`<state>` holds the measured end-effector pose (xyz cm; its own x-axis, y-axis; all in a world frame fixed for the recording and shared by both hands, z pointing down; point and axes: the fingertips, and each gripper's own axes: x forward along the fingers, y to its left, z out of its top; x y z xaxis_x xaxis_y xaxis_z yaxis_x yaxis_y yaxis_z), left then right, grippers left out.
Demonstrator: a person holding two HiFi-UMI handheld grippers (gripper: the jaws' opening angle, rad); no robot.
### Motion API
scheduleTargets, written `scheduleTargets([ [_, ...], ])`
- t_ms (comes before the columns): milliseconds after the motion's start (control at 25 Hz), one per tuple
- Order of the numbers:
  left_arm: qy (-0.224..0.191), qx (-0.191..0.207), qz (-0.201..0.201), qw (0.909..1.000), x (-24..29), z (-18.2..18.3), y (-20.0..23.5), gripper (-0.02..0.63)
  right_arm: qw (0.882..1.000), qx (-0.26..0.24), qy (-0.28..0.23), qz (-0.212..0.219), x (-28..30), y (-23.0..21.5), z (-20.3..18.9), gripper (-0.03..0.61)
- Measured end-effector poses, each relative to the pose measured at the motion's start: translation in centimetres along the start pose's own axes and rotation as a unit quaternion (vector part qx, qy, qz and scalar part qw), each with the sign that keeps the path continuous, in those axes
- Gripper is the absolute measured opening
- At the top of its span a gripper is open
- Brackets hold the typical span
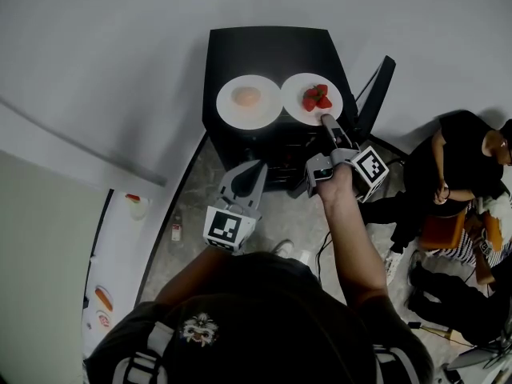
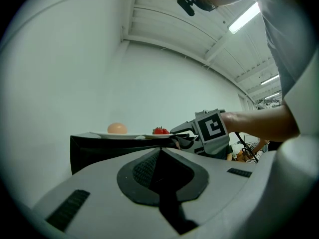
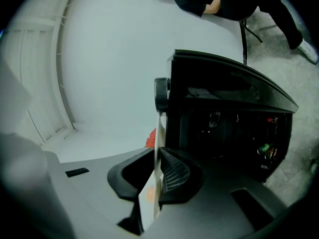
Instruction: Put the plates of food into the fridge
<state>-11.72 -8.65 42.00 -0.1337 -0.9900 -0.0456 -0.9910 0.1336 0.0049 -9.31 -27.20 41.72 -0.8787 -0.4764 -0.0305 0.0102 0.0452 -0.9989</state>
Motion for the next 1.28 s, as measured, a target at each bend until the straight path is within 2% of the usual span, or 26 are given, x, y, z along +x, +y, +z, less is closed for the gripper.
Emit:
scheduleTargets([
  [160,-0.004,0.008,-0.006,0.9999,-0.1,0.3,-0.1,0.023,1.000,-0.001,0.000,0.005,-0.1,0.2,0.1,0.054],
  [560,-0.003,0.000,-0.015,0.9999,0.0,-0.4,0.2,0.023,1.000,-0.012,-0.018,0.008,-0.3,0.2,0.5,0.046],
  [960,0.017,0.001,-0.023,0.9996,2.5,-1.6,1.8,0.023,1.000,-0.010,0.000,0.008,0.0,-0.4,0.4,0.046],
  [1280,0.033,-0.018,-0.025,0.9990,5.1,-1.8,3.9,0.023,1.000,-0.006,0.014,0.008,0.4,-0.1,0.0,0.046],
])
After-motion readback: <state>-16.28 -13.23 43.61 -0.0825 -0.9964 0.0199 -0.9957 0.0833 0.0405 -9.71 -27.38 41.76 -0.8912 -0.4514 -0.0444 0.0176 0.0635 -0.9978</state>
